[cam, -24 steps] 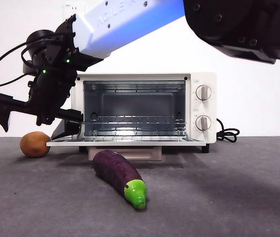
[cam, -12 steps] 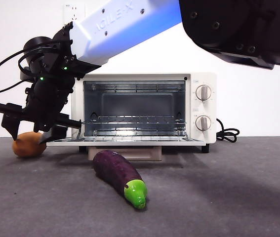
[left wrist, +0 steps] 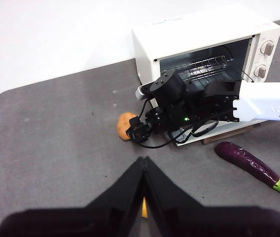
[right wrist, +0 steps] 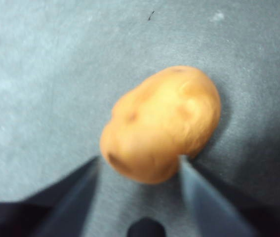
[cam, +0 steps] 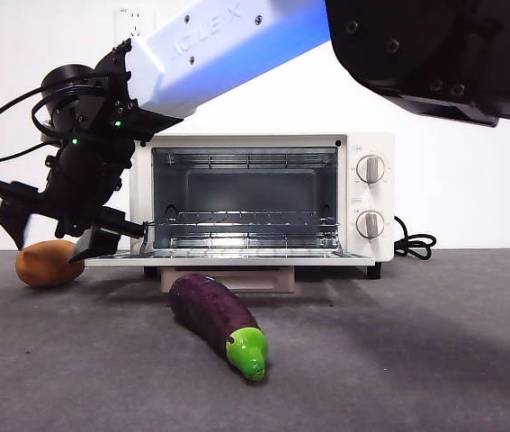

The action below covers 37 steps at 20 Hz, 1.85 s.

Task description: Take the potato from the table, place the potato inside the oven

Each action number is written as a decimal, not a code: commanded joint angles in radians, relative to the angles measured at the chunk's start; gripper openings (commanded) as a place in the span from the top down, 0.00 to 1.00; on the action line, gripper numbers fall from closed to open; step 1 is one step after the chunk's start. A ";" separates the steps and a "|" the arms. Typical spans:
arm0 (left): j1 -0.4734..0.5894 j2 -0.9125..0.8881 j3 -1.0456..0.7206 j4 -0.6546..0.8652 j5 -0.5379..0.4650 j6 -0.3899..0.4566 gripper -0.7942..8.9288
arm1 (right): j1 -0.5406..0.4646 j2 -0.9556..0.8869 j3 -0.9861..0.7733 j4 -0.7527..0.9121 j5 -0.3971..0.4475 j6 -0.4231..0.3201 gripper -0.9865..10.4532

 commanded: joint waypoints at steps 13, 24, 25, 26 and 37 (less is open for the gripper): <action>-0.003 0.033 -0.005 0.004 -0.030 0.042 0.92 | -0.002 0.028 0.013 0.061 0.023 0.349 0.39; -0.003 0.038 -0.005 0.004 -0.115 0.045 0.92 | -0.002 0.028 0.013 -0.073 0.192 0.357 0.43; -0.003 0.038 -0.005 0.004 -0.115 0.046 0.92 | -0.002 0.028 0.013 -0.059 0.190 0.330 0.47; -0.003 0.038 -0.005 0.004 -0.115 0.048 0.92 | -0.002 0.028 0.013 -0.060 0.187 0.318 0.48; -0.003 0.038 -0.005 0.004 -0.119 0.065 0.92 | 0.018 0.028 0.013 -0.047 0.163 0.121 0.48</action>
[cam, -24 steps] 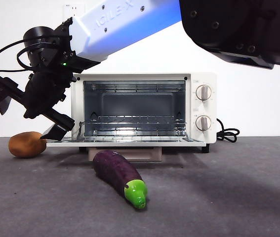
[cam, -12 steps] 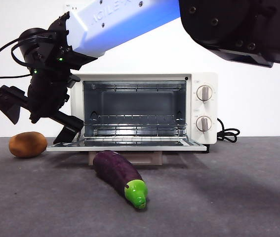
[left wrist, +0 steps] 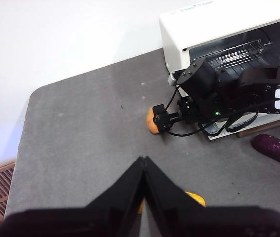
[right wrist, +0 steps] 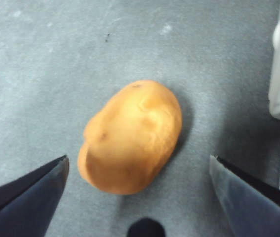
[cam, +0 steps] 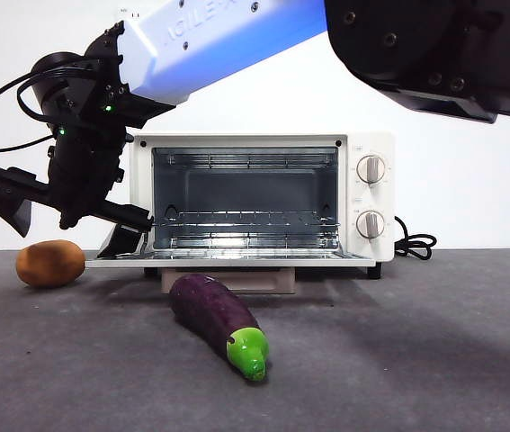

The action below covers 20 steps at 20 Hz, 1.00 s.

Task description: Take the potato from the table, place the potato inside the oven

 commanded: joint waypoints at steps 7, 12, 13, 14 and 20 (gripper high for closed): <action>-0.003 -0.005 -0.005 0.005 -0.018 0.018 0.92 | 0.006 0.038 -0.019 0.069 -0.060 -0.198 0.48; -0.003 -0.005 -0.005 0.004 -0.023 0.038 0.92 | 0.008 0.071 -0.020 0.113 -0.058 -0.327 0.43; -0.003 -0.005 -0.005 0.004 -0.041 0.038 0.92 | 0.007 0.071 -0.020 0.135 -0.058 -0.328 0.41; -0.003 -0.005 -0.005 0.004 -0.050 0.043 0.92 | 0.008 0.071 -0.020 0.153 -0.055 -0.319 0.40; -0.003 -0.005 -0.005 0.004 -0.099 0.064 0.92 | -0.005 0.098 -0.020 0.211 -0.040 -0.365 0.36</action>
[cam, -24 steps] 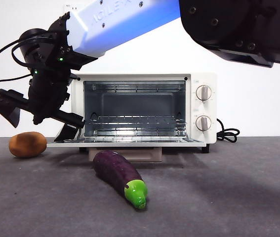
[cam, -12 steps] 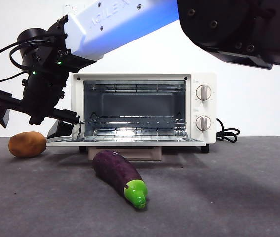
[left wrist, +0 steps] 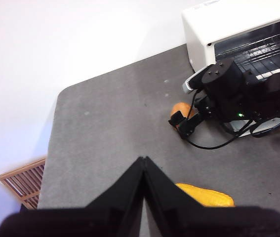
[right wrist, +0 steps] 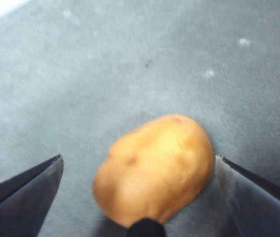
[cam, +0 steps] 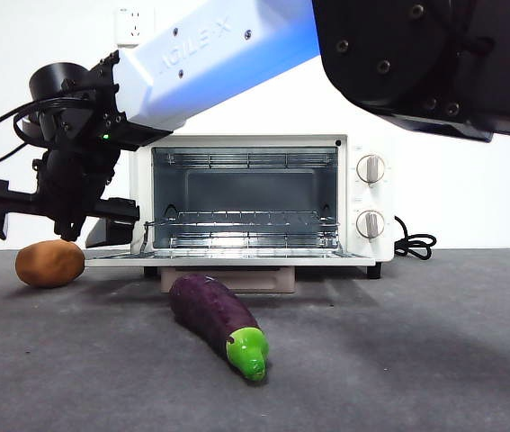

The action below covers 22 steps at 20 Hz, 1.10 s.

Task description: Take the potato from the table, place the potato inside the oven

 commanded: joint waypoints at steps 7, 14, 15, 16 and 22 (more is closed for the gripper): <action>-0.003 -0.004 -0.005 0.004 -0.059 0.023 0.92 | 0.000 0.072 -0.014 0.085 -0.011 -0.107 0.45; -0.003 -0.004 -0.005 0.004 -0.058 0.026 0.92 | 0.003 0.073 -0.014 0.089 -0.060 -0.105 0.84; -0.003 -0.004 -0.005 0.004 -0.058 0.031 0.92 | 0.003 0.073 -0.014 0.100 -0.060 -0.093 0.84; -0.003 -0.004 -0.005 0.004 -0.058 0.033 0.92 | 0.003 0.073 -0.014 0.101 -0.060 -0.089 0.87; -0.003 -0.004 -0.005 0.004 -0.054 0.029 0.92 | 0.008 0.026 0.141 -0.188 -0.068 -0.093 0.92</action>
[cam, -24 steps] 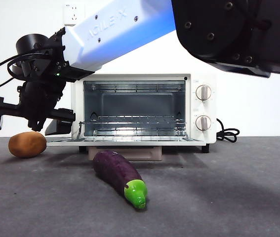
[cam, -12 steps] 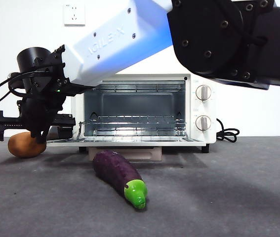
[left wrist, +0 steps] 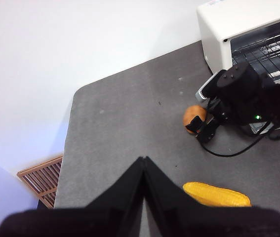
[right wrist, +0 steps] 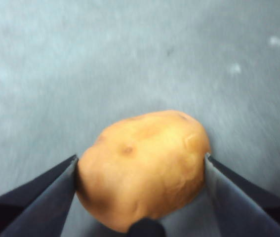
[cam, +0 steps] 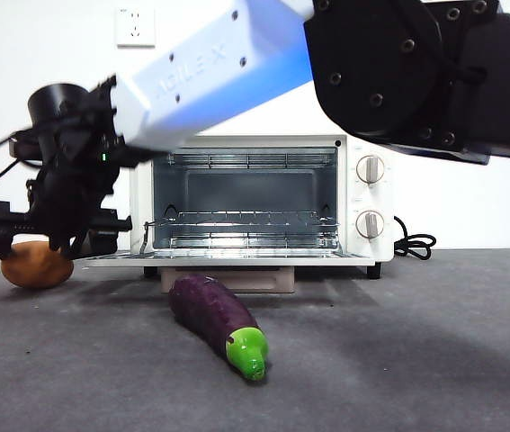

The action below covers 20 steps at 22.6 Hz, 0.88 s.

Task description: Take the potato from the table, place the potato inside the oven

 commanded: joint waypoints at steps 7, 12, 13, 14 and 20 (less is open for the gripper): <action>-0.003 -0.005 -0.005 0.004 0.009 -0.021 0.92 | 0.013 -0.207 0.462 -0.799 -0.054 0.007 0.92; -0.003 -0.004 -0.005 0.004 0.061 -0.087 0.92 | 0.026 -0.484 0.461 -0.987 -0.104 -0.016 0.92; -0.003 -0.004 -0.005 0.004 0.061 -0.100 0.92 | 0.026 -0.538 0.461 -0.987 -0.113 -0.015 0.92; -0.003 -0.004 -0.005 0.004 0.061 -0.115 0.92 | 0.035 -0.589 0.461 -0.988 -0.110 -0.019 0.92; -0.003 -0.004 -0.005 0.004 0.060 -0.126 0.92 | 0.121 -0.842 0.381 -0.991 -0.040 -0.075 0.92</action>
